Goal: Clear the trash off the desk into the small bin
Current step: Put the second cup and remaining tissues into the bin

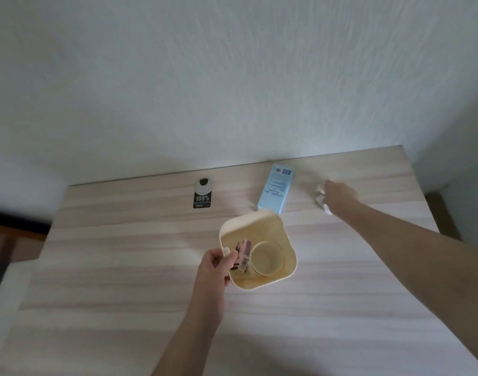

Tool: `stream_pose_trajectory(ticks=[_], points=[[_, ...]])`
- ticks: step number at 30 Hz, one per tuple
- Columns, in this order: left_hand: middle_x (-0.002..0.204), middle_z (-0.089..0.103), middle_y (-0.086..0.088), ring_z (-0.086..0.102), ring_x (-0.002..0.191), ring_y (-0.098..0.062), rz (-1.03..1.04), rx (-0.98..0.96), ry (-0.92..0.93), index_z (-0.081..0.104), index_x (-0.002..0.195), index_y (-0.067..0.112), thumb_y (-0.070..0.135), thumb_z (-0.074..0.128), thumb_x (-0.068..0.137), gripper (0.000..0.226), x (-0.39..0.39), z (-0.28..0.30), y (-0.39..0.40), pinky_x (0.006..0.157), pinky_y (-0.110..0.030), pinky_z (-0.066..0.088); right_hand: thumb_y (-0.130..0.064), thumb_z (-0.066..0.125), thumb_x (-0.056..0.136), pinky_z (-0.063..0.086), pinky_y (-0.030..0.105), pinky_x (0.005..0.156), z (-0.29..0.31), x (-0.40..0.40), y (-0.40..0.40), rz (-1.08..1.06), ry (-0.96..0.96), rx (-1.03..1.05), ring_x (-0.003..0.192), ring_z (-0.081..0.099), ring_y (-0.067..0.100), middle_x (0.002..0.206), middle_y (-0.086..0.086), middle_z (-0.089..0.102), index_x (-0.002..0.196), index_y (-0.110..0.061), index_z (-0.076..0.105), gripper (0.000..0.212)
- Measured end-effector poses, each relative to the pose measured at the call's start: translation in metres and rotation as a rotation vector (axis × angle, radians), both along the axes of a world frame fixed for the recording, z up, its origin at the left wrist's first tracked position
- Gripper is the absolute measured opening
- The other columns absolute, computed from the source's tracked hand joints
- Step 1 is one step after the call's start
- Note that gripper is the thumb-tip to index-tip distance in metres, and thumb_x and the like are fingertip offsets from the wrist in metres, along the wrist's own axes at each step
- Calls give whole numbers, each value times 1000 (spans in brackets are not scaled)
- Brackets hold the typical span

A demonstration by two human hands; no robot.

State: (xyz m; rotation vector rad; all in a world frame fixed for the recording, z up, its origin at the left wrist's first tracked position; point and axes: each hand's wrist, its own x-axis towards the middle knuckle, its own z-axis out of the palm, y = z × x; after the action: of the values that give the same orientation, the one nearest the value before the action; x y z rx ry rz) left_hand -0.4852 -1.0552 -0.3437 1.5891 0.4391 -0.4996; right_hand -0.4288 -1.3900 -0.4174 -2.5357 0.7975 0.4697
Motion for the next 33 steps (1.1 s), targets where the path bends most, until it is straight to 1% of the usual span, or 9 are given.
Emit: stream_pose_trajectory(ticks=[4,8,10,12,17,21,24,29,33], points=[[87,62,-13,50,78,-23,7,-9,15,60,98,8,16,68,85,17,-3,-2,5,64,-32,41,-17,59,84,52,33,83,1,-9,13,-44,52,-20,103,65,32,112,14,66,110,-8,67,28],[90,61,-13,50,81,-24,-11,-10,20,59,100,7,27,70,75,33,-4,1,3,71,-37,39,-21,62,83,49,35,89,1,-32,19,-18,59,-75,110,54,32,121,11,52,112,-10,64,31],[89,62,-12,51,83,-24,-17,-18,20,59,100,7,23,67,84,24,-7,1,3,74,-39,38,-24,59,82,48,33,88,4,-43,21,-5,64,-101,110,51,28,123,6,48,109,-14,66,30],[88,62,-10,50,83,-24,-16,-8,18,59,99,8,19,65,89,16,-8,-1,4,74,-39,37,-22,59,80,47,30,79,12,-53,23,-30,34,-25,101,58,28,117,6,58,103,-15,67,26],[88,61,-10,48,82,-23,-30,-34,29,59,99,9,19,65,89,15,-14,1,5,70,-35,39,-25,65,85,45,27,55,62,-92,44,-92,-352,280,67,64,17,78,-6,70,94,-27,56,13],[87,57,-9,49,69,-15,-79,-50,10,57,95,11,23,72,81,23,-19,2,12,54,-20,43,-18,72,80,42,6,56,115,-123,93,-64,-613,371,64,62,1,69,-13,68,83,-30,69,12],[83,56,-7,50,56,-6,-101,-67,-2,57,92,11,20,74,81,22,-22,5,17,46,-14,42,-10,73,80,50,9,71,134,-144,141,98,-699,457,74,66,4,89,-10,70,91,-20,75,16],[79,58,-4,53,51,0,-109,-112,-58,57,92,9,21,73,81,23,-28,12,31,43,-14,40,-12,60,89,49,24,89,139,-149,203,265,-376,395,97,64,16,130,-3,52,125,-16,63,36],[83,58,-6,58,55,-2,-136,-159,-80,57,99,4,18,69,88,22,-28,21,51,47,-14,43,-4,47,91,42,21,90,149,-146,236,328,-295,303,113,56,20,136,-1,49,132,-18,55,44]])
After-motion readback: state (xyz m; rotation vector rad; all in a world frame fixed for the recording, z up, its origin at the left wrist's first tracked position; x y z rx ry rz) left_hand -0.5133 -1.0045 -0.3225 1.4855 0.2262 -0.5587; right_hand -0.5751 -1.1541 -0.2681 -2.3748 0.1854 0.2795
